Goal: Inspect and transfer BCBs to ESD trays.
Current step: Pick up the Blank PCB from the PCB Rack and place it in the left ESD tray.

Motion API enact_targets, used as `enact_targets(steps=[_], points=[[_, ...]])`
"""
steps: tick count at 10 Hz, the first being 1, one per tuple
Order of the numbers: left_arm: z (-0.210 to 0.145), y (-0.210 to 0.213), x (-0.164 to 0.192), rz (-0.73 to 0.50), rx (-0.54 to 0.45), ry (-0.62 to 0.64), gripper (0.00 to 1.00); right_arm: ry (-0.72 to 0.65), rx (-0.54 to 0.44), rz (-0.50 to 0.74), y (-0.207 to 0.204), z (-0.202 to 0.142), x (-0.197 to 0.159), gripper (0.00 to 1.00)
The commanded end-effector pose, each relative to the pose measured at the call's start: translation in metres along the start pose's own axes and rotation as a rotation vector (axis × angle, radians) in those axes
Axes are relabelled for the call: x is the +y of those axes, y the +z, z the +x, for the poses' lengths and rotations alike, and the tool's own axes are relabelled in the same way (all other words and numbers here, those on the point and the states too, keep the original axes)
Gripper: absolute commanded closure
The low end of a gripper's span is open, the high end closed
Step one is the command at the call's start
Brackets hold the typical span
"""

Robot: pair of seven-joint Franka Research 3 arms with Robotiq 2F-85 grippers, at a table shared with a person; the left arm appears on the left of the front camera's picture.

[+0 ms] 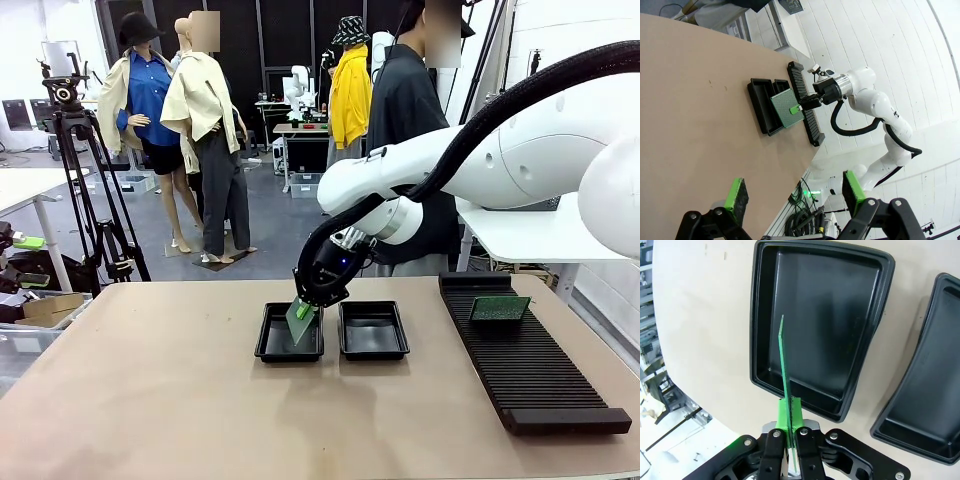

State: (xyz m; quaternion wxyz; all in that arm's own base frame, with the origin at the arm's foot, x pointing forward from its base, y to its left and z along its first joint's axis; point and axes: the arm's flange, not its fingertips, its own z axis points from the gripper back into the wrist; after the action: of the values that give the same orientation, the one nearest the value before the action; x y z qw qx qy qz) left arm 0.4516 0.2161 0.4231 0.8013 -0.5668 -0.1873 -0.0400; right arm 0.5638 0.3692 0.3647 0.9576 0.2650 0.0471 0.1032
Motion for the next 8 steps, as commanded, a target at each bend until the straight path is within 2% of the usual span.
enact_targets(steps=[1,5,8], points=[[0.0,0.001,-0.002,0.008,-0.002,0.015,0.0,-0.027,-0.038,0.056,0.0,0.0,0.0,1.0],[0.0,0.001,-0.002,0.008,-0.002,0.015,0.0,-0.062,-0.089,0.096,-0.009,-0.005,-0.002,1.0],[0.0,0.001,-0.002,0.008,-0.002,0.015,0.0,-0.113,-0.132,0.065,-0.021,-0.004,0.002,1.0]])
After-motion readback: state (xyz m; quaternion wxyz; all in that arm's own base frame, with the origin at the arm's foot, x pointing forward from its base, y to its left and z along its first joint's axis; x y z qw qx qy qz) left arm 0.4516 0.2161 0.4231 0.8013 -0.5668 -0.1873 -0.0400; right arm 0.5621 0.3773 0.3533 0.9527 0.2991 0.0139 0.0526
